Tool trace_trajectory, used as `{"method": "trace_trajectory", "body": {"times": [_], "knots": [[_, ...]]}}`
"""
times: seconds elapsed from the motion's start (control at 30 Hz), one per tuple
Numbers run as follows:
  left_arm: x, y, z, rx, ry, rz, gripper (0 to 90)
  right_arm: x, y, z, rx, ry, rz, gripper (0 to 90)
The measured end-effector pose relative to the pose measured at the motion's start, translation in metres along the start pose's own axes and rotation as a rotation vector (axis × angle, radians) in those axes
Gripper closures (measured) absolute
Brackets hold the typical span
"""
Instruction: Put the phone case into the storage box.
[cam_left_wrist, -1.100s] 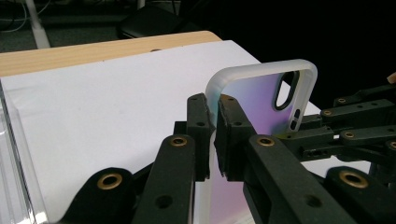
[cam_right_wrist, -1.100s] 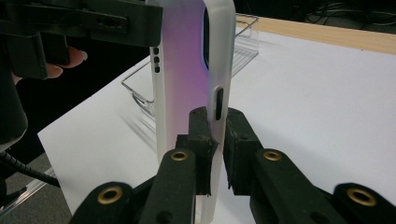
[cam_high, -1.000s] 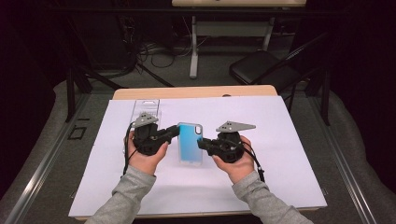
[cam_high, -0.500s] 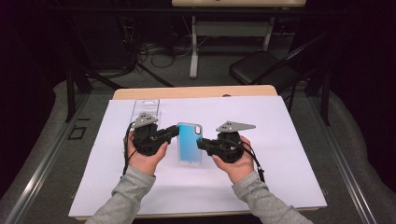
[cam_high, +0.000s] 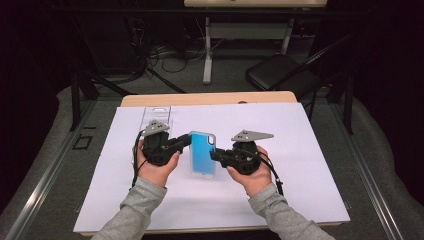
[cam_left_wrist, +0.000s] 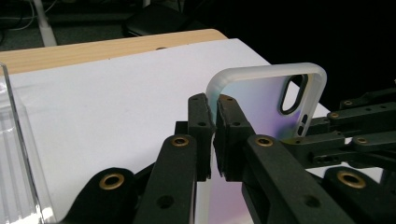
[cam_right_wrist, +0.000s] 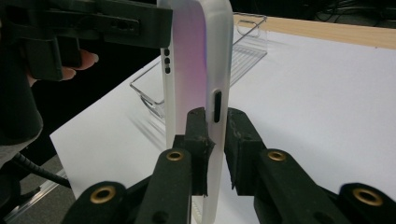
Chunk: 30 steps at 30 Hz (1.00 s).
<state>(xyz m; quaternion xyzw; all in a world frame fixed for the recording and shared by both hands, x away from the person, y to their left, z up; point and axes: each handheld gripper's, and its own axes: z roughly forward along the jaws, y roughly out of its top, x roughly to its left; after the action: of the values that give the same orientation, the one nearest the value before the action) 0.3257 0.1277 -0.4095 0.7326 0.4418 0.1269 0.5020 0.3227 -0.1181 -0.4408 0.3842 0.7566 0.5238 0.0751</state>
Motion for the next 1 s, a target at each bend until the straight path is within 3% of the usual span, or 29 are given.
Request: {"method": "trace_trajectory", "body": {"times": [0.17, 0.7, 1.0], "knots": [[0.001, 0.0, 0.0, 0.001, 0.003, -0.005, 86.1, 0.001, 0.0, 0.0, 0.002, 0.002, -0.005, 79.0], [0.006, 0.0, 0.002, 0.012, 0.031, -0.013, 86.8, 0.004, 0.0, 0.0, -0.009, 0.048, -0.002, 66.0], [0.012, 0.003, 0.003, 0.015, 0.05, -0.023, 86.8, 0.007, 0.001, -0.001, -0.015, 0.052, -0.026, 60.5]]}}
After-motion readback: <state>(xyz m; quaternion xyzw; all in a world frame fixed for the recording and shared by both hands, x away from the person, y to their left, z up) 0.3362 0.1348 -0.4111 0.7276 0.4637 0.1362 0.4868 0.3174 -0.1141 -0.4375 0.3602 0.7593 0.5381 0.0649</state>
